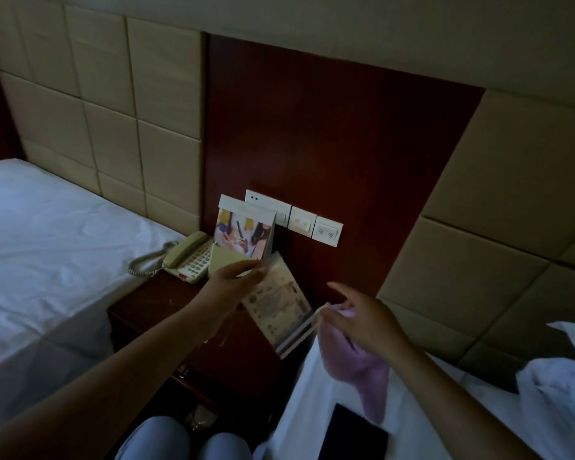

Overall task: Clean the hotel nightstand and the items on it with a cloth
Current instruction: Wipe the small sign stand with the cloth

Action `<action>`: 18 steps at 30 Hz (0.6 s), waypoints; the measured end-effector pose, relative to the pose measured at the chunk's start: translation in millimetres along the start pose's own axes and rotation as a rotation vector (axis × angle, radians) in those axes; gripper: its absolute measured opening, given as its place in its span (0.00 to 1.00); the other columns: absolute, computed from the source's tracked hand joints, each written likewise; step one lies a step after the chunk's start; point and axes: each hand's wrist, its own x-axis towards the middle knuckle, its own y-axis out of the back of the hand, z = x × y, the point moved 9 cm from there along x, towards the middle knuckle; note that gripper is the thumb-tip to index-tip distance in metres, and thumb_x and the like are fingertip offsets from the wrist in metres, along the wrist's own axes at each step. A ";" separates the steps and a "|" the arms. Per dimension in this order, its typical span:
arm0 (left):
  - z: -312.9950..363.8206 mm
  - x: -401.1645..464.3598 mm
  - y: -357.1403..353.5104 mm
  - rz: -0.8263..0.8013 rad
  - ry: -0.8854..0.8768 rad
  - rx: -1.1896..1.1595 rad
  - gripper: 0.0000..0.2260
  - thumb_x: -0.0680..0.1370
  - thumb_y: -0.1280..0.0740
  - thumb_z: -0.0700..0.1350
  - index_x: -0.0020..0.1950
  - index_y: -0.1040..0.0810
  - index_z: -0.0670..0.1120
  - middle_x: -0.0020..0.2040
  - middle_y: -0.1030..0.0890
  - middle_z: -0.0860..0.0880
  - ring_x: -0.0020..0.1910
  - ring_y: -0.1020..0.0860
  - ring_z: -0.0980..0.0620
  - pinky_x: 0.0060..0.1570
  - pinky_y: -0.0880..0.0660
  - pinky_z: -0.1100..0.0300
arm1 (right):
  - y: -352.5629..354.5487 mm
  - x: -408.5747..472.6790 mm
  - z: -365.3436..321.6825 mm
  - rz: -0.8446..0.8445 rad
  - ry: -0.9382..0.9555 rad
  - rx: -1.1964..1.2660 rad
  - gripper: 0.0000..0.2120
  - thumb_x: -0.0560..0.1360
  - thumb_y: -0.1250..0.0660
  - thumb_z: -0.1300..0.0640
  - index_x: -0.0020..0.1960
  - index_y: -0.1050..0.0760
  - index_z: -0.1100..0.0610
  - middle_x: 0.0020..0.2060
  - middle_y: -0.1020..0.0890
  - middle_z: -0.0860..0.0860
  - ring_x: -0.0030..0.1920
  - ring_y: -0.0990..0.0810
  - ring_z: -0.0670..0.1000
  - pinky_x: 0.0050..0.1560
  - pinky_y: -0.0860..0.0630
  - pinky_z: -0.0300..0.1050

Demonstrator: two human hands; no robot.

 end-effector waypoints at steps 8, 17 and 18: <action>-7.8 -1.3 -31.1 -0.072 -0.026 0.174 0.13 0.75 0.27 0.58 0.56 0.15 0.55 0.53 0.15 0.48 0.55 0.17 0.45 0.60 0.22 0.42 | -43.4 -9.7 -19.9 -0.268 0.075 0.146 0.11 0.74 0.29 0.40 0.51 0.15 0.43 0.45 0.15 0.35 0.49 0.18 0.34 0.54 0.22 0.39; -79.9 -3.4 -47.4 -0.190 0.183 0.086 0.13 0.77 0.28 0.48 0.59 0.18 0.45 0.53 0.13 0.45 0.54 0.15 0.46 0.57 0.19 0.44 | -47.0 -34.3 27.3 -0.252 -0.147 0.444 0.08 0.80 0.30 0.51 0.50 0.14 0.54 0.46 0.12 0.49 0.51 0.14 0.47 0.54 0.20 0.41; -93.2 -3.2 -51.1 -0.206 0.204 0.091 0.10 0.78 0.28 0.45 0.58 0.18 0.44 0.53 0.13 0.45 0.53 0.14 0.46 0.57 0.19 0.45 | -45.0 -38.2 38.1 -0.249 -0.192 0.487 0.08 0.80 0.30 0.53 0.50 0.14 0.55 0.47 0.12 0.50 0.51 0.14 0.49 0.55 0.20 0.42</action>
